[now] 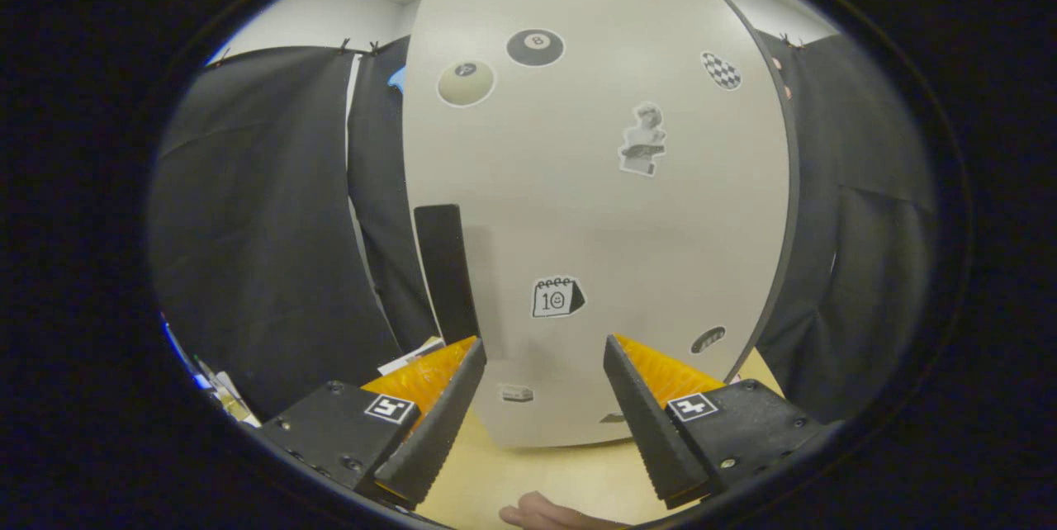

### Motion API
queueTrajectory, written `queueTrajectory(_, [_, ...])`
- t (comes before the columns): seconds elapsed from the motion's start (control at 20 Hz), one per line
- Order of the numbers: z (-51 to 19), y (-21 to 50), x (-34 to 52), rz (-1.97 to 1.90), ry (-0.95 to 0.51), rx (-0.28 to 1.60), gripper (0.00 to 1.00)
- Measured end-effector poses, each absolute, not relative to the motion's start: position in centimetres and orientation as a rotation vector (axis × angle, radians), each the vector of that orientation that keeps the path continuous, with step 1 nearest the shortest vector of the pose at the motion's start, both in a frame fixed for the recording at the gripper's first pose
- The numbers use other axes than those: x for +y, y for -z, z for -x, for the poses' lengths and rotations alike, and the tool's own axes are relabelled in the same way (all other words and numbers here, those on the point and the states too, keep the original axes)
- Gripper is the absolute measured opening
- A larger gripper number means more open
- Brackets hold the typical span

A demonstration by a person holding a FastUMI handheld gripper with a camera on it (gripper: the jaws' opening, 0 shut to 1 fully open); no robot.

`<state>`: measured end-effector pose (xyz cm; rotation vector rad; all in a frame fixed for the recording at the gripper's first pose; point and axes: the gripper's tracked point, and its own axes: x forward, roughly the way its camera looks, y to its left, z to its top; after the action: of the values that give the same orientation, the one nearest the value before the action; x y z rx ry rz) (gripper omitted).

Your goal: Open the shoe cabinet door, grab the shoes and put them into the shoe cabinet, then close the shoe cabinet door.

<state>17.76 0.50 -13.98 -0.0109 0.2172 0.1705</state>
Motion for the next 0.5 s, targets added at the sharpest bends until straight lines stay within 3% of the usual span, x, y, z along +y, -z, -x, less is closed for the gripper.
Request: queueTrajectory(0.5, [-8.0, 7.8, -0.9, 0.008, -0.112, 0.139, 0.97])
